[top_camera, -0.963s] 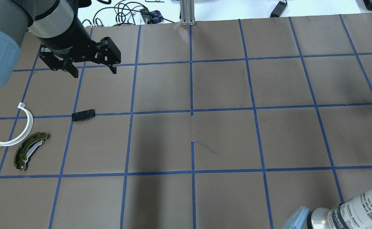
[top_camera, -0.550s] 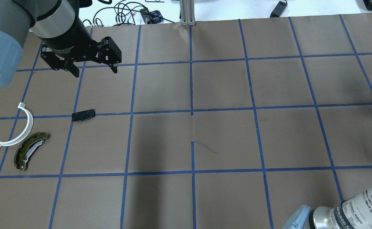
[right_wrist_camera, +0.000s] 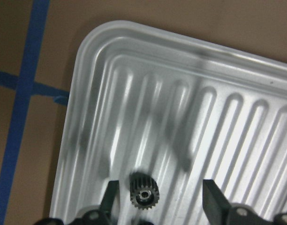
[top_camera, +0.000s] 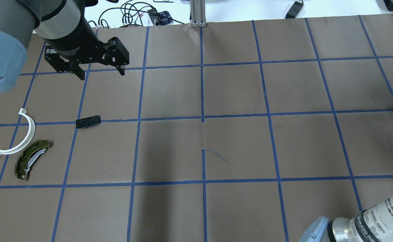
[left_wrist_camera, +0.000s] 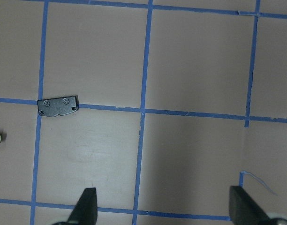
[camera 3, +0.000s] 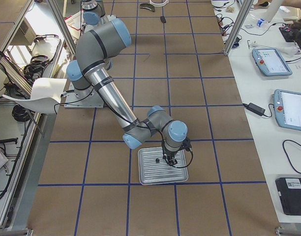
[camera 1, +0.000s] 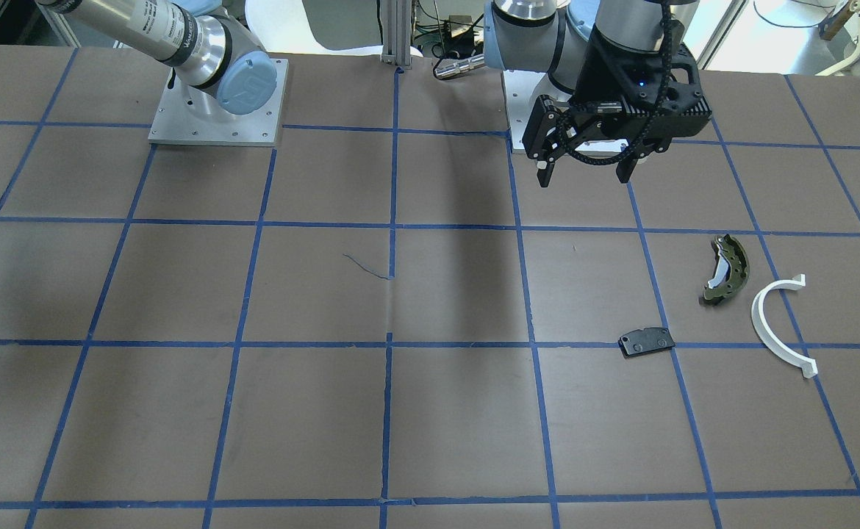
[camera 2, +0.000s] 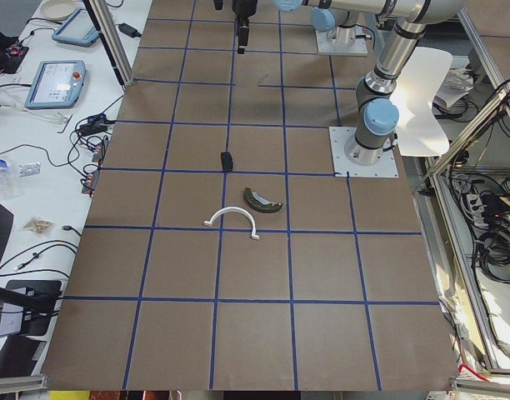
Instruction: Place bearing gear from tray to pile
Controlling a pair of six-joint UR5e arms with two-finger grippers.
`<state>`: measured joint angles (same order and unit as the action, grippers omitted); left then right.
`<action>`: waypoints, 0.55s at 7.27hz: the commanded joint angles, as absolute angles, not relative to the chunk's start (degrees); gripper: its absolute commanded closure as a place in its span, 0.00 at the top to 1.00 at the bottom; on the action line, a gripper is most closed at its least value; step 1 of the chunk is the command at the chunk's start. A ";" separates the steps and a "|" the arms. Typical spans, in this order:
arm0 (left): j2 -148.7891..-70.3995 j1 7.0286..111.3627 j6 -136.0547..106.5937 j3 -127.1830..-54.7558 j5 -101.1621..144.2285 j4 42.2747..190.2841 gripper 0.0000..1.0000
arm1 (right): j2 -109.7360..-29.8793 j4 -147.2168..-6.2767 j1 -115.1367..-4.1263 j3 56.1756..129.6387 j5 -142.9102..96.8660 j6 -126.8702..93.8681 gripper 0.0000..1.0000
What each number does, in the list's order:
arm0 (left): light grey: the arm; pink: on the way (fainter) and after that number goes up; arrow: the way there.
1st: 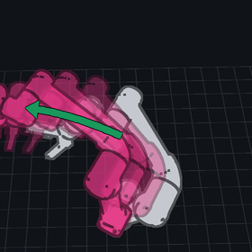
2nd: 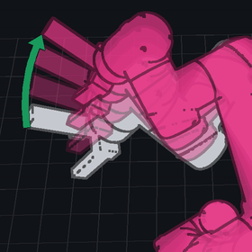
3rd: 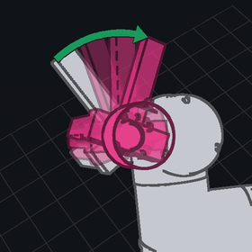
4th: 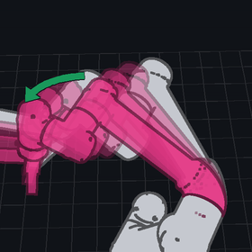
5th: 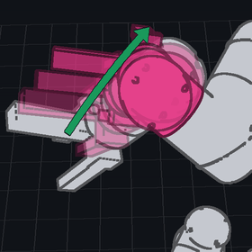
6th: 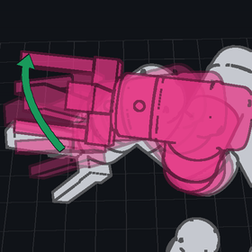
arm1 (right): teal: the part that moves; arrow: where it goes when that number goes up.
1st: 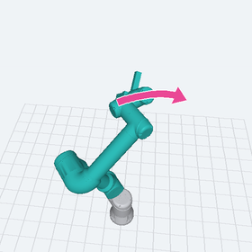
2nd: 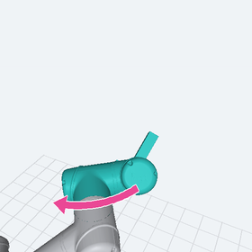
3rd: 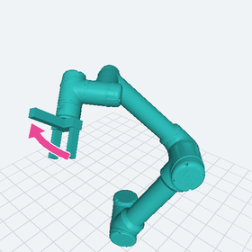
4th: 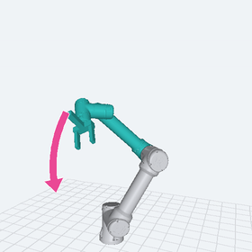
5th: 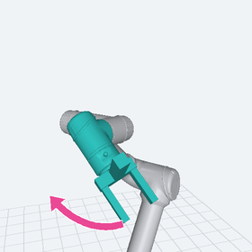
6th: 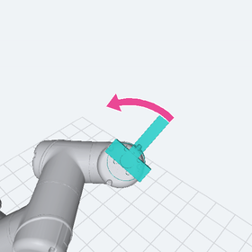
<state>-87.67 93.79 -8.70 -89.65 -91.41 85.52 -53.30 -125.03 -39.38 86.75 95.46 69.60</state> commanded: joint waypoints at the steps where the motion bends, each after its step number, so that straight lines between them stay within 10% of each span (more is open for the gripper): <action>1: -87.54 93.78 -8.61 -89.82 -91.49 85.52 1.00 | -53.17 -124.89 -39.37 86.84 95.36 69.70 0.67; 4: -87.19 93.78 -8.79 -89.83 -91.41 85.52 1.00 | -53.09 -124.72 -39.37 86.92 95.36 69.61 0.61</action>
